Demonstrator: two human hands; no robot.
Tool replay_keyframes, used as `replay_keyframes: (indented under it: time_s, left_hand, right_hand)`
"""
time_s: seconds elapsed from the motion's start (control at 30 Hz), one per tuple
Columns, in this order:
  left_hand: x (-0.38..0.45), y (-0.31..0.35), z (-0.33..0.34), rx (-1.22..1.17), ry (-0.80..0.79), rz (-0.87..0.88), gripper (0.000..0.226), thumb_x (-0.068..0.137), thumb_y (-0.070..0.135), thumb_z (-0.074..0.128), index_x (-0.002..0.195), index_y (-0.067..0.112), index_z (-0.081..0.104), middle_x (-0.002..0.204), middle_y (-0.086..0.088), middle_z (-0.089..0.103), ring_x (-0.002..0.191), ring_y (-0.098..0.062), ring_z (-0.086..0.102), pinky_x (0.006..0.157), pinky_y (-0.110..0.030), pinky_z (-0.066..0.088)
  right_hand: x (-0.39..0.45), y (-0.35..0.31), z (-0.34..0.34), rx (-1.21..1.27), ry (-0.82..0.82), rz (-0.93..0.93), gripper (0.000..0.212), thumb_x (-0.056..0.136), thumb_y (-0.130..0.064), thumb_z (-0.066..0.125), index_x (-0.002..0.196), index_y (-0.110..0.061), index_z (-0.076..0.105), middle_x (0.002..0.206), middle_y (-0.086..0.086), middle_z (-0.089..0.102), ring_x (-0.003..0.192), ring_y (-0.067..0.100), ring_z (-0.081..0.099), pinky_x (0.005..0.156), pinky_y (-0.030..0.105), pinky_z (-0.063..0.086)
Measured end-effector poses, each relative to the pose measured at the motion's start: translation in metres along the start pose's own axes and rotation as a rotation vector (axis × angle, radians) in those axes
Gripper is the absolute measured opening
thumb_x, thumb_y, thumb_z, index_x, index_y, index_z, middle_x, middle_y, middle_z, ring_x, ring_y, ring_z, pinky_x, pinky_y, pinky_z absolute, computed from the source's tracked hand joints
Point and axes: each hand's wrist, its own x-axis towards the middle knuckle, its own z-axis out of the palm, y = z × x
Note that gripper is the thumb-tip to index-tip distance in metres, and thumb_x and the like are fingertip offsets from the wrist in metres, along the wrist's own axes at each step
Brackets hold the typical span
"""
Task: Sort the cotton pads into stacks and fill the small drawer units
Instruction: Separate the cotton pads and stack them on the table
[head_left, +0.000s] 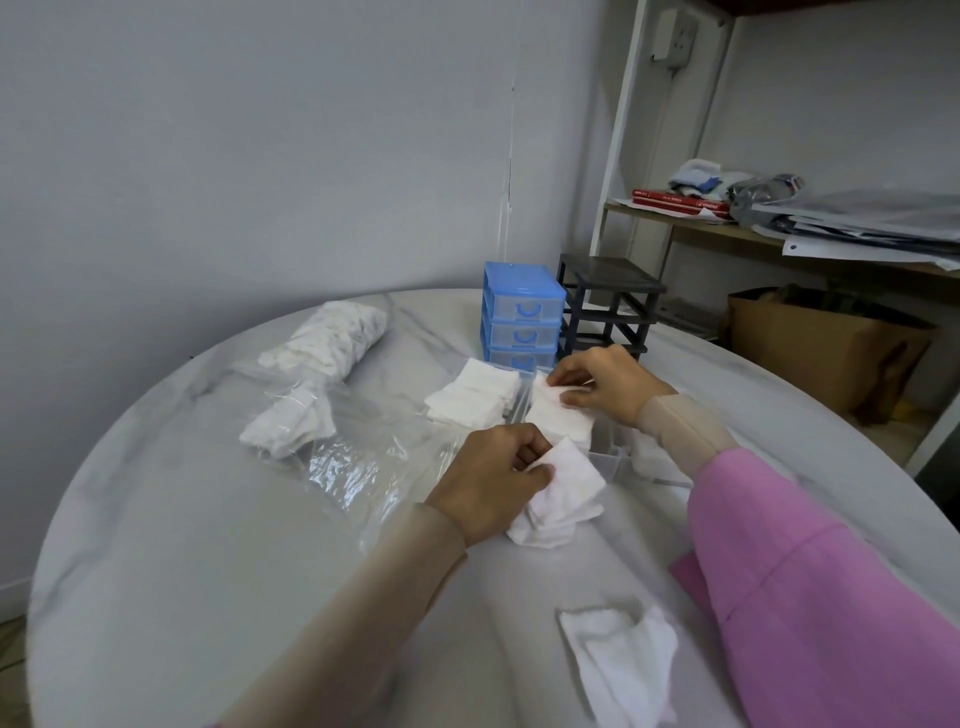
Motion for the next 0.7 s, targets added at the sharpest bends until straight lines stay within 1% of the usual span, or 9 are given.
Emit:
replay_keyframes:
  time_s: [0.1, 0.2, 0.27, 0.33, 0.4, 0.47, 0.53, 0.6, 0.7]
  left_hand:
    - [0.000, 0.000, 0.000, 0.000, -0.002, -0.005, 0.011, 0.087, 0.007, 0.060, 0.083, 0.017, 0.057, 0.084, 0.002, 0.060, 0.078, -0.010, 0.052, 0.064, -0.003, 0.036]
    - [0.000, -0.001, 0.000, -0.007, 0.003, -0.009, 0.011, 0.086, 0.007, 0.060, 0.083, 0.017, 0.057, 0.084, 0.003, 0.060, 0.077, -0.010, 0.052, 0.064, -0.003, 0.036]
    - [0.000, 0.000, 0.001, -0.006, 0.001, -0.010, 0.011, 0.086, 0.007, 0.060, 0.083, 0.017, 0.057, 0.083, 0.003, 0.059, 0.076, -0.009, 0.052, 0.064, -0.004, 0.037]
    - [0.000, 0.000, 0.001, -0.005, -0.002, -0.006, 0.011, 0.086, 0.007, 0.060, 0.082, 0.017, 0.057, 0.082, 0.004, 0.059, 0.076, -0.009, 0.051, 0.064, -0.004, 0.037]
    - [0.000, 0.000, 0.001, -0.004, -0.002, -0.006, 0.012, 0.086, 0.007, 0.060, 0.082, 0.017, 0.057, 0.082, 0.004, 0.059, 0.075, -0.009, 0.051, 0.064, -0.004, 0.037]
    - [0.000, -0.001, 0.001, -0.002, 0.002, -0.006, 0.012, 0.086, 0.007, 0.060, 0.082, 0.017, 0.057, 0.083, 0.003, 0.060, 0.076, -0.009, 0.052, 0.064, -0.004, 0.037]
    - [0.000, -0.001, 0.000, 0.001, 0.000, -0.002, 0.012, 0.086, 0.007, 0.060, 0.082, 0.018, 0.057, 0.082, 0.003, 0.060, 0.076, -0.009, 0.052, 0.064, -0.004, 0.037]
    - [0.000, -0.001, 0.001, 0.004, -0.008, -0.003, 0.013, 0.086, 0.007, 0.060, 0.081, 0.018, 0.057, 0.081, 0.005, 0.059, 0.076, -0.009, 0.052, 0.064, -0.004, 0.037]
    - [0.000, -0.002, 0.001, -0.008, -0.011, -0.003, 0.013, 0.086, 0.006, 0.060, 0.080, 0.018, 0.057, 0.076, 0.009, 0.057, 0.072, -0.005, 0.051, 0.064, -0.004, 0.036]
  right_hand:
    - [-0.001, 0.002, 0.000, -0.015, -0.013, -0.014, 0.030, 0.087, -0.001, 0.060, 0.116, -0.009, 0.063, 0.119, 0.006, 0.063, 0.110, 0.015, 0.059, 0.097, 0.023, 0.044]
    - [-0.001, 0.004, 0.000, -0.036, 0.044, -0.015, 0.028, 0.091, 0.000, 0.052, 0.114, -0.009, 0.063, 0.119, 0.006, 0.062, 0.111, 0.018, 0.057, 0.093, 0.021, 0.042]
    - [-0.001, 0.004, 0.002, -0.043, 0.064, 0.007, 0.025, 0.093, -0.002, 0.048, 0.113, -0.010, 0.062, 0.118, 0.007, 0.062, 0.110, 0.020, 0.057, 0.094, 0.024, 0.042]
    - [-0.001, 0.003, 0.003, -0.032, 0.082, 0.012, 0.025, 0.090, 0.003, 0.049, 0.107, -0.013, 0.057, 0.113, 0.009, 0.063, 0.105, 0.023, 0.059, 0.093, 0.033, 0.047]
    - [-0.002, 0.002, 0.004, -0.043, 0.127, -0.013, 0.024, 0.087, 0.006, 0.050, 0.100, -0.015, 0.049, 0.102, 0.007, 0.062, 0.093, 0.023, 0.060, 0.085, 0.036, 0.050]
    - [-0.003, 0.002, 0.006, -0.079, 0.171, -0.048, 0.021, 0.086, 0.007, 0.050, 0.089, -0.014, 0.047, 0.090, 0.008, 0.060, 0.082, 0.024, 0.056, 0.074, 0.033, 0.049]
    - [-0.003, 0.002, 0.009, -0.108, 0.177, -0.063, 0.022, 0.088, 0.005, 0.050, 0.081, -0.015, 0.054, 0.087, 0.008, 0.060, 0.082, 0.023, 0.056, 0.072, 0.029, 0.046]
    - [-0.002, 0.003, 0.011, -0.128, 0.174, -0.068, 0.017, 0.089, 0.002, 0.053, 0.085, -0.010, 0.064, 0.094, 0.007, 0.062, 0.088, 0.020, 0.058, 0.076, 0.023, 0.043]
    - [-0.004, 0.001, 0.011, -0.171, 0.176, -0.076, 0.014, 0.086, -0.001, 0.059, 0.097, -0.006, 0.066, 0.106, 0.005, 0.060, 0.098, 0.019, 0.057, 0.079, 0.017, 0.038]
